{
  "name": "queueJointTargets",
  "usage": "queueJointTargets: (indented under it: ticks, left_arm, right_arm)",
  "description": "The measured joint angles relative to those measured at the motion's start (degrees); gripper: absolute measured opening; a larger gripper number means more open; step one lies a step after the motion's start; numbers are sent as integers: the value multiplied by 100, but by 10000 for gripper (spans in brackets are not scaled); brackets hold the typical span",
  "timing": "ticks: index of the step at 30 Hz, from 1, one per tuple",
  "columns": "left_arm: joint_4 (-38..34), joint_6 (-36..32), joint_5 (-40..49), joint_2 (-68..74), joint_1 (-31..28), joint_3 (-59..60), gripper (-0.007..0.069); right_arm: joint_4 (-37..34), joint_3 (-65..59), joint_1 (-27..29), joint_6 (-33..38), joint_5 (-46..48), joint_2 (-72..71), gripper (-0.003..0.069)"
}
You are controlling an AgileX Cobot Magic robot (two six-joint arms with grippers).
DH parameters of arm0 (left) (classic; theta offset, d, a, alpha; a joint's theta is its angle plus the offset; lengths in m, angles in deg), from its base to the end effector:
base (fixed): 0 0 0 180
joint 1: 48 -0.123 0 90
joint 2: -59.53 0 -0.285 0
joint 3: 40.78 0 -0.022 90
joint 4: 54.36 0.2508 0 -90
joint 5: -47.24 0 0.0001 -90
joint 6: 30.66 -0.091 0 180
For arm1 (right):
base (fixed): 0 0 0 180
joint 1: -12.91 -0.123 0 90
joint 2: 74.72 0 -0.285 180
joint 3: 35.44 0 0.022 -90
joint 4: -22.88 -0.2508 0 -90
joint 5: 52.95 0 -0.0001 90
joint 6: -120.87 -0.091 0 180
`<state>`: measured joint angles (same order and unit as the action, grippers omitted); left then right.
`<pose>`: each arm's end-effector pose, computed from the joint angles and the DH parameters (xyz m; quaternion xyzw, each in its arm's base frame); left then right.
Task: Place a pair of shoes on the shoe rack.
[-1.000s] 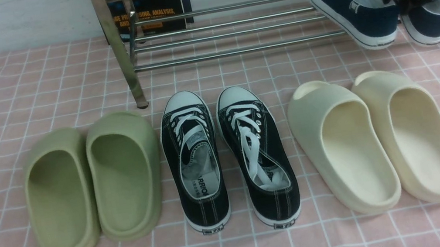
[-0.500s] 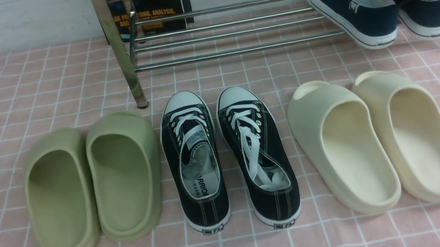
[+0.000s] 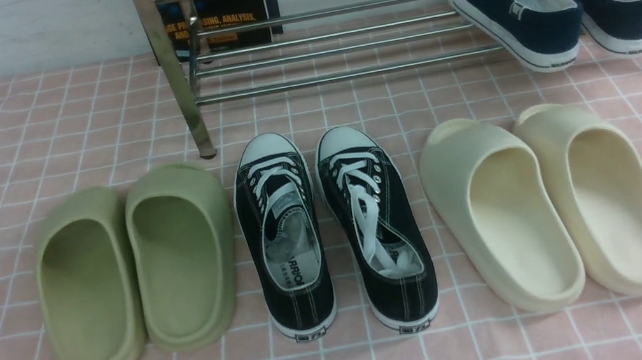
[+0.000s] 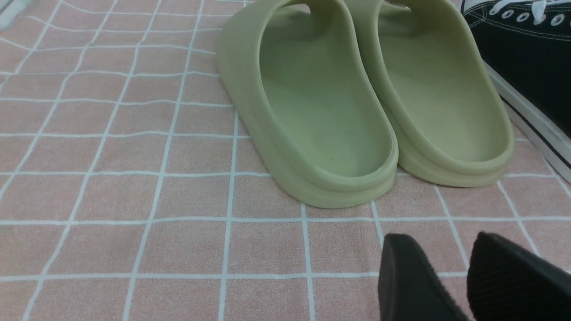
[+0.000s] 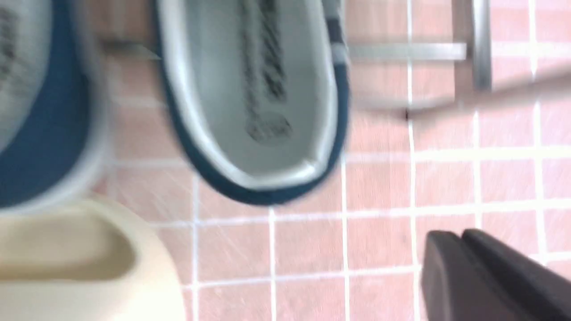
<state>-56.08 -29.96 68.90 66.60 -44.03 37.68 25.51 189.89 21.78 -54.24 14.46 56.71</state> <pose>0.0522 -0.0046 0.1726 0.0150 0.8047 -0.0369 0.5924 0.4715 -0.0775 0.2943 0.0301 0.9727 -0.0499 0.2247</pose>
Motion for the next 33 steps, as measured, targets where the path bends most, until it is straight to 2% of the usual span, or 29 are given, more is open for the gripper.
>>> queueJointTargets:
  ticks: [2,10,22,28,33]
  left_arm:
    - [0,0,0,0,0,0,239]
    - [0,0,0,0,0,0,239]
    - [0,0,0,0,0,0,239]
    - [0,0,0,0,0,0,239]
    - [0,0,0,0,0,0,239]
  right_arm:
    - [-78,-293,60,-7,-85,154,-16]
    - [-640,-509,-138,-7,-638,393,-18]
    - [-867,-509,-331,-27,-293,123,-4]
    - [-479,-965,-331,48,253,-963,9]
    - [-483,-2004,-331,124,126,-2516,9]
